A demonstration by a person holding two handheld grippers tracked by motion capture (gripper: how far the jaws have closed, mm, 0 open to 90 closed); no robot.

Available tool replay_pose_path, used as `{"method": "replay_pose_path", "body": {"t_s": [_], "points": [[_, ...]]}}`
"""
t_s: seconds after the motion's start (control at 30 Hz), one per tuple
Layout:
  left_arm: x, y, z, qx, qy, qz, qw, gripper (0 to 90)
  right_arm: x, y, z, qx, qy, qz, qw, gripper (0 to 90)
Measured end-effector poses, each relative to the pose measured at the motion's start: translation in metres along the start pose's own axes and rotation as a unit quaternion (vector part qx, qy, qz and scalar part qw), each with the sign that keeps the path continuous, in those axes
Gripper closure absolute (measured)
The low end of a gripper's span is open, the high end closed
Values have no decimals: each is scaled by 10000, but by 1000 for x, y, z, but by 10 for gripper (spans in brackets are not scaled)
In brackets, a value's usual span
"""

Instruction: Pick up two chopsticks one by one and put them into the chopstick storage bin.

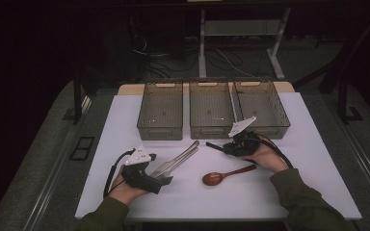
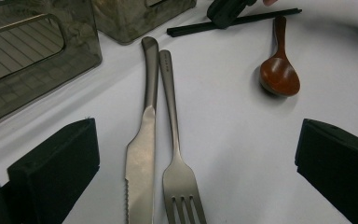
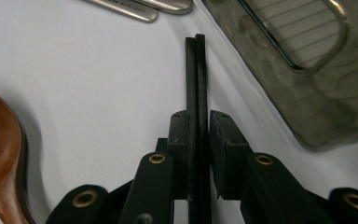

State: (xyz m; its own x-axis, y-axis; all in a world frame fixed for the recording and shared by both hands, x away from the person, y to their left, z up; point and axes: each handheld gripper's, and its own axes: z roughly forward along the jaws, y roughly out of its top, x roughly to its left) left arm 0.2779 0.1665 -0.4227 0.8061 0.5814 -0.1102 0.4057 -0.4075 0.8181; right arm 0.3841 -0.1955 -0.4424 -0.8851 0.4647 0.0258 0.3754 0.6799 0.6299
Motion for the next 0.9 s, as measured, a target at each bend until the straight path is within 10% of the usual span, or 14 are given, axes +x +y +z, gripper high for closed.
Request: {"method": "replay_pose_path", "body": {"t_s": [0.33,0.9], "points": [[-1,0,-1,-10,-12,3,10000,0,-2,-3,-24,-249,16,366,9990,684],[-1,0,-1,-19,-14,-1,10000,0,-3,-50,-73,-147,-224,683,9973,764]]}}
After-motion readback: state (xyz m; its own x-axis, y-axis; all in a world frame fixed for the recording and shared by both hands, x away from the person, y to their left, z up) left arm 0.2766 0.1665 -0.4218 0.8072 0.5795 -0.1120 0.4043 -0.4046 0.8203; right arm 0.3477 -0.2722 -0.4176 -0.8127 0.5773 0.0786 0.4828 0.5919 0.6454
